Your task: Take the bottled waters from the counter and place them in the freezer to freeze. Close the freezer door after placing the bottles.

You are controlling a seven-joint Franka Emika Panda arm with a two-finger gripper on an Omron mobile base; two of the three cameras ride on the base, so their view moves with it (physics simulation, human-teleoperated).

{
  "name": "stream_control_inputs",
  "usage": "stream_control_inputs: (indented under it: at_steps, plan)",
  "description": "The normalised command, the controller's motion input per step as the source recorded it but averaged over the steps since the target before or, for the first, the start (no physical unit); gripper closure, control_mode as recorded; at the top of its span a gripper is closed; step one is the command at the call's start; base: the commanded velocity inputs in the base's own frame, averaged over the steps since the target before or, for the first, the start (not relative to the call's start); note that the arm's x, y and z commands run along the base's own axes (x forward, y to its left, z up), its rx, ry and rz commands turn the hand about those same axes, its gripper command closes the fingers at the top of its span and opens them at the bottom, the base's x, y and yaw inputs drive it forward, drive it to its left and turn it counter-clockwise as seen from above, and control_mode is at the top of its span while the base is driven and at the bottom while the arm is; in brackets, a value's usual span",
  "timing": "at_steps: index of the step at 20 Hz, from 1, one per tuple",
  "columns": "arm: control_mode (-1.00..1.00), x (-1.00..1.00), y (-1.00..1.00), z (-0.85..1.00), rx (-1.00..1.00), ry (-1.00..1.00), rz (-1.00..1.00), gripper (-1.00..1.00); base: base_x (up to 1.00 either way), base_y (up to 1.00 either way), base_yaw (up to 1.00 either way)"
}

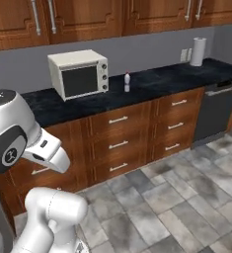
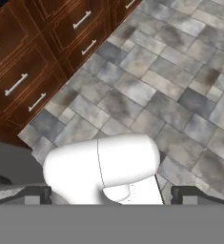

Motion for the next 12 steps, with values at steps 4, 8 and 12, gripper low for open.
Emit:
stream_control_inputs:
  at_steps: [4, 8, 12]
  plan:
    - [1.00, 0.00, 0.00, 0.00, 0.00, 0.00, 0.00, -1.00, 1.00, -0.87, 0.54]
    - [1.00, 0.00, 0.00, 0.00, 0.00, 0.00, 0.00, -1.00, 1.00, -0.96, 0.51]
    - [1.00, 0.00, 0.00, 0.00, 0.00, 0.00, 0.00, -1.00, 1.00, -0.99, 0.49]
